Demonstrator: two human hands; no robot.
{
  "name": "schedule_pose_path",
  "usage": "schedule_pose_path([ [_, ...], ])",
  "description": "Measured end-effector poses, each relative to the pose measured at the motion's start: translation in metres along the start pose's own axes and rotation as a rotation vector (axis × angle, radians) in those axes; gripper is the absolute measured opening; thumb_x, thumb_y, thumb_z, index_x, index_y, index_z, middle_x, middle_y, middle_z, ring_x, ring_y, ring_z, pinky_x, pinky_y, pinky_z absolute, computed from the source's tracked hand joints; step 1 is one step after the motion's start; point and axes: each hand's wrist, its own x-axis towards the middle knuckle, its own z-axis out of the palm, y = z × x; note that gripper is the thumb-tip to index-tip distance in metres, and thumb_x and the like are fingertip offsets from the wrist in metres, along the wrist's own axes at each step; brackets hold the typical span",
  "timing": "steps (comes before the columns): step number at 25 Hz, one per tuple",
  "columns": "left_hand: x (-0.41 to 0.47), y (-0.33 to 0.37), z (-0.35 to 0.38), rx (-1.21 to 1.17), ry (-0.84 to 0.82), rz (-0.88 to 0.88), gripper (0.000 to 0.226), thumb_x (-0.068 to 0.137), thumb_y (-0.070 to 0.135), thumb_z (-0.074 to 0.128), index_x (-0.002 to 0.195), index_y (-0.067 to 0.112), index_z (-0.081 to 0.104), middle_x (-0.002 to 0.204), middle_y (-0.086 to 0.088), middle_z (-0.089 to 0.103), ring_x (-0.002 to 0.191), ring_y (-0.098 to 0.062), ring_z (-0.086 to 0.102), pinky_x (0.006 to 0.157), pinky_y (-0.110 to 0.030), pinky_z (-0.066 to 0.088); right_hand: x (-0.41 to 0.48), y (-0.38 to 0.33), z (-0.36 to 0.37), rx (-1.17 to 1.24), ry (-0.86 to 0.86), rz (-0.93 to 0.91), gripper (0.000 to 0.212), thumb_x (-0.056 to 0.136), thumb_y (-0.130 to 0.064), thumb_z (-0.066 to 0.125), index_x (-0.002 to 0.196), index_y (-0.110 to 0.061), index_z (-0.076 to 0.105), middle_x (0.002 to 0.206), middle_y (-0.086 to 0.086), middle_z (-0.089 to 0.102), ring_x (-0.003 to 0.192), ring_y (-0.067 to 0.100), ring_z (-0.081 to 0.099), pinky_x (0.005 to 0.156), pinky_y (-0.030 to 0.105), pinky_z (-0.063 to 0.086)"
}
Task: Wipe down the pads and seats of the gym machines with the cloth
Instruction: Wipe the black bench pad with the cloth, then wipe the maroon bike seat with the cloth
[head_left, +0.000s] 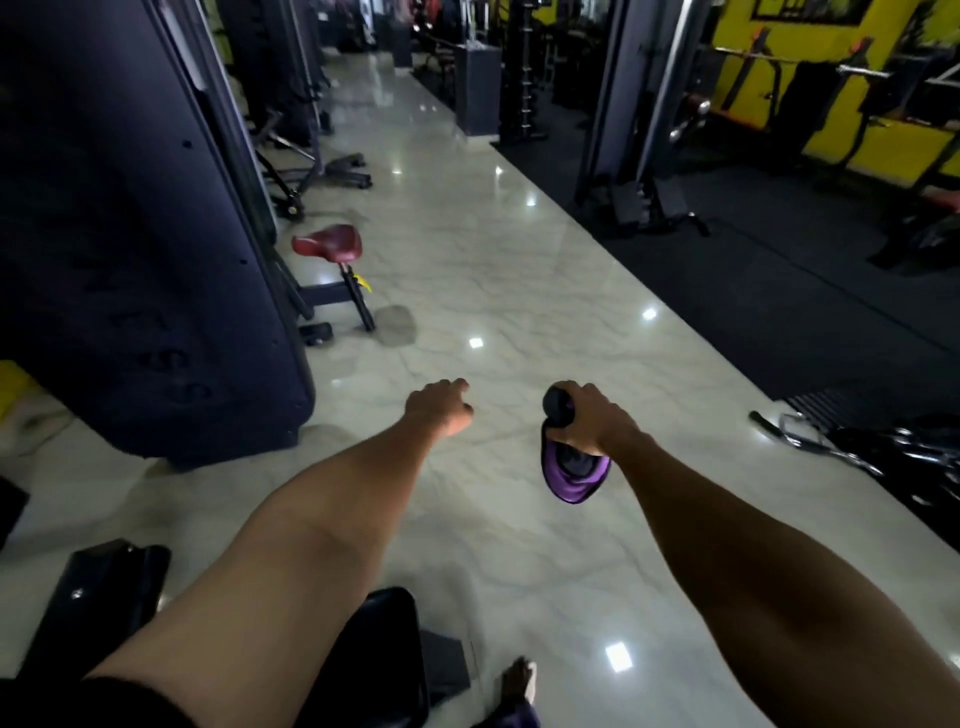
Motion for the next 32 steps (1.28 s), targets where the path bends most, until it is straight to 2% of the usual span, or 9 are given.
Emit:
schedule_pose_path([
  [6, 0.101, 0.018, -0.012, -0.024, 0.006, -0.003, 0.050, 0.097, 0.032, 0.048, 0.146, 0.029, 0.043, 0.146, -0.005, 0.050, 0.134, -0.027, 0.048, 0.109, -0.038, 0.036, 0.098, 0.003, -0.034, -0.049, 0.001, -0.076, 0.074, 0.082, -0.048, 0.075, 0.145, -0.036, 0.039, 0.137, 0.006, 0.045, 0.119, 0.035, 0.056, 0.095, 0.045, 0.051],
  [9, 0.168, 0.020, -0.029, -0.050, 0.064, -0.038, 0.049, 0.096, 0.032, 0.049, 0.145, 0.029, 0.044, 0.145, -0.005, 0.051, 0.133, -0.027, 0.049, 0.108, -0.038, 0.038, 0.165, 0.001, -0.059, -0.092, 0.006, -0.107, 0.073, 0.083, -0.049, 0.074, 0.145, -0.037, 0.038, 0.138, 0.005, 0.044, 0.119, 0.035, 0.056, 0.094, 0.045, 0.051],
  [16, 0.276, 0.001, -0.079, -0.086, 0.076, -0.091, 0.052, 0.096, 0.031, 0.049, 0.147, 0.029, 0.042, 0.149, -0.004, 0.049, 0.134, -0.026, 0.048, 0.105, -0.036, 0.040, 0.306, -0.034, -0.109, -0.077, 0.000, -0.201, 0.072, 0.083, -0.048, 0.073, 0.145, -0.038, 0.037, 0.136, 0.003, 0.045, 0.117, 0.033, 0.058, 0.094, 0.044, 0.051],
  [20, 0.334, -0.015, -0.092, -0.086, 0.098, -0.157, 0.052, 0.097, 0.032, 0.048, 0.148, 0.026, 0.041, 0.148, -0.005, 0.049, 0.134, -0.027, 0.049, 0.104, -0.038, 0.041, 0.379, -0.049, -0.114, -0.115, -0.024, -0.284, 0.069, 0.084, -0.048, 0.072, 0.143, -0.039, 0.038, 0.134, 0.002, 0.046, 0.115, 0.033, 0.058, 0.092, 0.041, 0.049],
  [25, 0.410, -0.034, -0.105, -0.084, 0.138, -0.268, 0.049, 0.096, 0.030, 0.047, 0.145, 0.026, 0.045, 0.144, -0.006, 0.053, 0.130, -0.028, 0.052, 0.100, -0.039, 0.045, 0.488, -0.071, -0.122, -0.129, -0.044, -0.415, 0.067, 0.084, -0.044, 0.072, 0.143, -0.035, 0.041, 0.131, 0.004, 0.047, 0.114, 0.033, 0.058, 0.082, 0.034, 0.040],
  [32, 0.498, -0.053, -0.135, -0.166, 0.206, -0.416, 0.048, 0.099, 0.030, 0.049, 0.147, 0.026, 0.044, 0.149, -0.006, 0.049, 0.134, -0.029, 0.049, 0.106, -0.041, 0.042, 0.621, -0.123, -0.148, -0.168, -0.110, -0.594, 0.068, 0.083, -0.047, 0.072, 0.142, -0.036, 0.040, 0.130, 0.003, 0.047, 0.111, 0.034, 0.059, 0.085, 0.038, 0.046],
])
